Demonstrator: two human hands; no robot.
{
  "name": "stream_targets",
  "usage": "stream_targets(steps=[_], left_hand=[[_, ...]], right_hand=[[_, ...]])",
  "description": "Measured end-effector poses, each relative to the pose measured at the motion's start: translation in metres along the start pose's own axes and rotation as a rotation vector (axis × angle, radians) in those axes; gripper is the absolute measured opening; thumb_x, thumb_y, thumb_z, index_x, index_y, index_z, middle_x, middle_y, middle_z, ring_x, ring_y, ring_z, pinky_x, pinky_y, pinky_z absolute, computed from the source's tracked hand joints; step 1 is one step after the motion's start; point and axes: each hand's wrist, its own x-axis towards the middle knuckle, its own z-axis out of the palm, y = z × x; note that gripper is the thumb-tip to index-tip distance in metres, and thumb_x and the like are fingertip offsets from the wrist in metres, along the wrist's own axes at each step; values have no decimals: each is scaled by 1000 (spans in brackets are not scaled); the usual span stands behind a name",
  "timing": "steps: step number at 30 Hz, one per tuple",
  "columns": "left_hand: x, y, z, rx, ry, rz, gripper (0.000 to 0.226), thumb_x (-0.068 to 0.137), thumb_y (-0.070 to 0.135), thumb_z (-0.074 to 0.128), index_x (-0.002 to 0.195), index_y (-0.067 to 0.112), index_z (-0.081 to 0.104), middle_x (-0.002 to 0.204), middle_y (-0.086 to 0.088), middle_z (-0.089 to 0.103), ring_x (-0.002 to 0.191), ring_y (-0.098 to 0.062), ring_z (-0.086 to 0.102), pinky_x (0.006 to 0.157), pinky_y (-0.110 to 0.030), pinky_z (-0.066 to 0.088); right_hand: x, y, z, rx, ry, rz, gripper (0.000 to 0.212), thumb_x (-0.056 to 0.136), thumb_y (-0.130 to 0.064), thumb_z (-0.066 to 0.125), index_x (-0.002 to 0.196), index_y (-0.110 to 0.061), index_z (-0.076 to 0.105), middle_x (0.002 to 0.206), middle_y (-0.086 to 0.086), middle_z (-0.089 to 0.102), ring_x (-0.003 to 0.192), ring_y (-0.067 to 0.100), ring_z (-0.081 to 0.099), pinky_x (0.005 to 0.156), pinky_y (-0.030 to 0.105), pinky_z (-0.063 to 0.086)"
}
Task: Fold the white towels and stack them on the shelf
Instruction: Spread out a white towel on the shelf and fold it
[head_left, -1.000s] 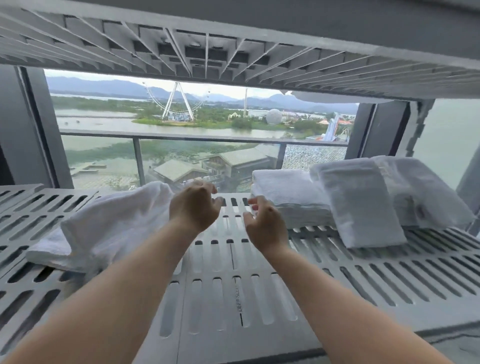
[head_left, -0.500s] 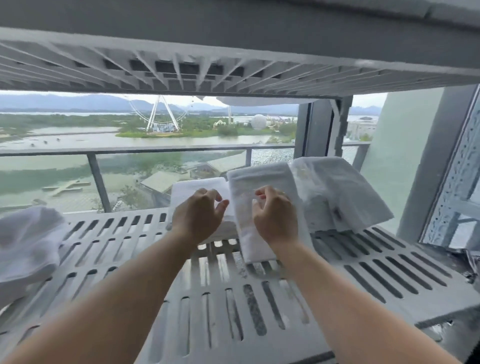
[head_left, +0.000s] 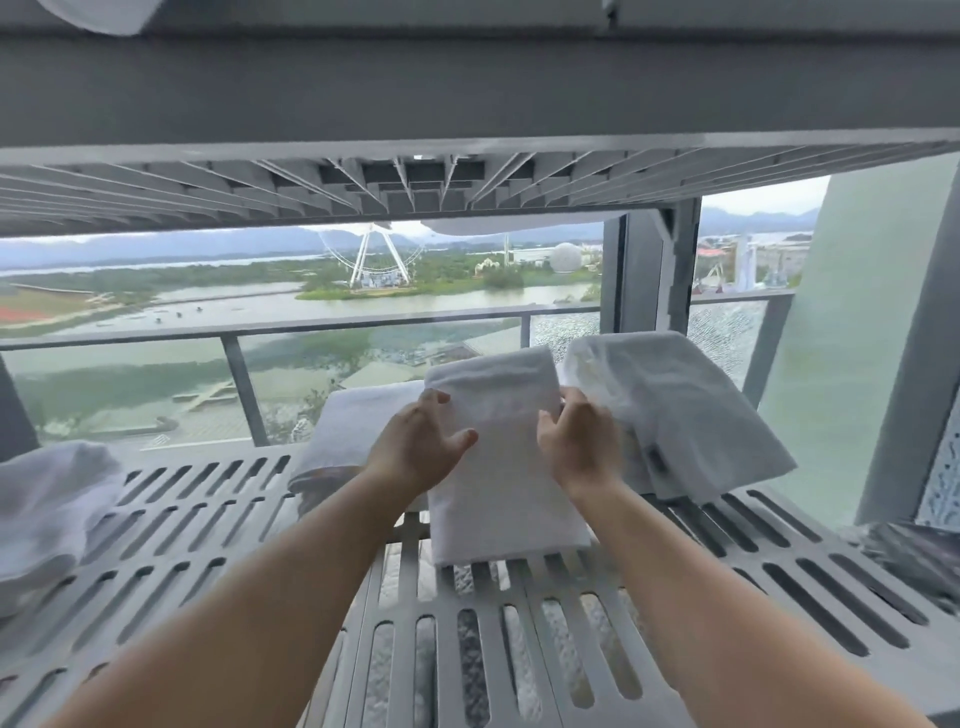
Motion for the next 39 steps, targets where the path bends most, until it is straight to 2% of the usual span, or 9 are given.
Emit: stream_targets(steps=[6, 10, 13, 18, 23, 29, 33, 36, 39], left_hand=[[6, 2, -11, -18, -80, -15, 75, 78, 26, 83, 144, 12, 51, 143, -9, 56, 133, -25, 50, 107, -28, 37], [8, 2, -16, -38, -37, -6, 65, 81, 7, 72, 144, 14, 54, 143, -8, 58, 135, -23, 50, 110, -25, 36], [12, 1, -19, -68, 35, 16, 61, 82, 0, 60, 140, 21, 59, 137, -5, 63, 129, -23, 55, 101, -21, 38], [19, -7, -33, -89, 126, 36, 60, 80, -1, 58, 129, 31, 66, 125, -2, 70, 113, -24, 63, 82, -18, 41], [15, -24, -59, -125, 251, 64, 49, 81, 3, 64, 119, 33, 72, 122, 3, 72, 110, -21, 66, 81, -20, 43], [-2, -48, -102, -142, 322, 90, 39, 86, 7, 64, 113, 33, 75, 111, 6, 76, 99, -17, 69, 85, -30, 54], [-14, -69, -130, -165, 387, 99, 34, 89, 9, 64, 111, 32, 76, 107, 8, 75, 97, -12, 67, 85, -23, 51], [-24, -89, -151, -208, 408, 124, 35, 87, 5, 66, 112, 28, 76, 104, 12, 71, 96, -4, 63, 74, 0, 40], [-36, -116, -172, -228, 415, 117, 35, 87, 8, 68, 112, 31, 75, 102, 16, 70, 95, -3, 63, 78, -9, 43]], right_hand=[[3, -8, 4, -31, 8, -44, 28, 89, -16, 62, 115, -4, 65, 107, 16, 70, 108, 35, 60, 91, 36, 45], [5, -11, 9, 0, 9, -6, 22, 85, -11, 57, 101, -5, 70, 96, 17, 71, 100, 38, 60, 82, 38, 45], [5, -17, 9, 17, 87, -60, 18, 84, -10, 57, 94, -9, 72, 93, 14, 71, 97, 36, 59, 81, 38, 41], [2, -36, 4, 42, 156, -255, 27, 88, -15, 58, 112, -11, 69, 108, 9, 68, 106, 30, 56, 93, 41, 41], [-10, -66, -3, 6, 307, -537, 17, 86, -17, 59, 99, -12, 69, 99, 4, 65, 100, 31, 55, 88, 46, 43], [-25, -116, 1, 73, 420, -677, 18, 85, -11, 61, 100, -11, 70, 97, 4, 65, 97, 31, 56, 88, 44, 41], [-38, -151, 5, 82, 424, -756, 22, 85, -9, 59, 105, -12, 68, 102, 5, 64, 101, 30, 54, 93, 45, 41], [-52, -180, 10, 133, 415, -787, 25, 83, -8, 60, 106, -12, 68, 103, 6, 63, 101, 30, 52, 94, 45, 41], [-69, -212, 19, 159, 384, -819, 26, 83, -7, 61, 108, -11, 68, 103, 6, 63, 101, 31, 53, 93, 45, 43]])
